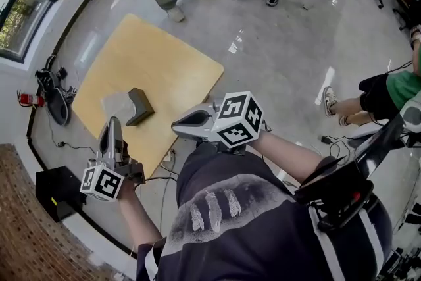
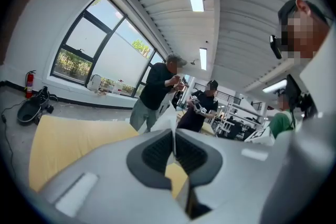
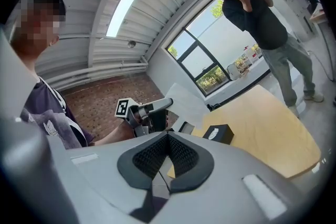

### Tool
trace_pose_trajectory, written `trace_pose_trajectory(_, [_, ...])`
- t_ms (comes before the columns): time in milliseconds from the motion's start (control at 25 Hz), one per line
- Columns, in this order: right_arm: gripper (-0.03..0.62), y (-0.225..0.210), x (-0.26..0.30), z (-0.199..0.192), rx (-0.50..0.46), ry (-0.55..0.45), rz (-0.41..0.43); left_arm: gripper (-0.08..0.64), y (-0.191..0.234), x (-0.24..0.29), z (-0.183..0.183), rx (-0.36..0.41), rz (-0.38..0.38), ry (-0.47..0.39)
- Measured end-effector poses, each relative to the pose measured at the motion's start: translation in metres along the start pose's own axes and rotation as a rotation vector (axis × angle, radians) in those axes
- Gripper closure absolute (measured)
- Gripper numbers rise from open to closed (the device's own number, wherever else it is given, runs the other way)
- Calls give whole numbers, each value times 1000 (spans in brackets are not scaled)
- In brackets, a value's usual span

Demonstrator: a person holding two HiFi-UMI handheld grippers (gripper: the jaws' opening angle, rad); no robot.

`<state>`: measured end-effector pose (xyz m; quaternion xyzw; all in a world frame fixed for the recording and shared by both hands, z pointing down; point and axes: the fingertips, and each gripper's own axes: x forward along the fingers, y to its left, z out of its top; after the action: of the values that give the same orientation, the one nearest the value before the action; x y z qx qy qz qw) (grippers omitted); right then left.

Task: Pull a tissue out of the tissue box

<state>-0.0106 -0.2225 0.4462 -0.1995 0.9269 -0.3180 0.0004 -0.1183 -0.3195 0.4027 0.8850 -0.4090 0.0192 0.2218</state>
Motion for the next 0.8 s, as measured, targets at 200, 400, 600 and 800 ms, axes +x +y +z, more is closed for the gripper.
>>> trace_pose_trajectory(200, [594, 35, -5, -17, -21, 37, 65, 557, -45, -36, -7, 30, -14, -19])
trace_pose_trajectory(400, [594, 61, 11, -40, 6, 65, 123, 557, -64, -72, -18, 52, -11, -12])
trace_pose_trajectory(600, [594, 72, 28, -36, 22, 75, 145, 557, -64, -94, -5, 50, -18, -34])
trace_pose_trajectory(800, [594, 88, 59, -37, -12, 100, 122, 557, -44, -123, 0, 27, -44, -65])
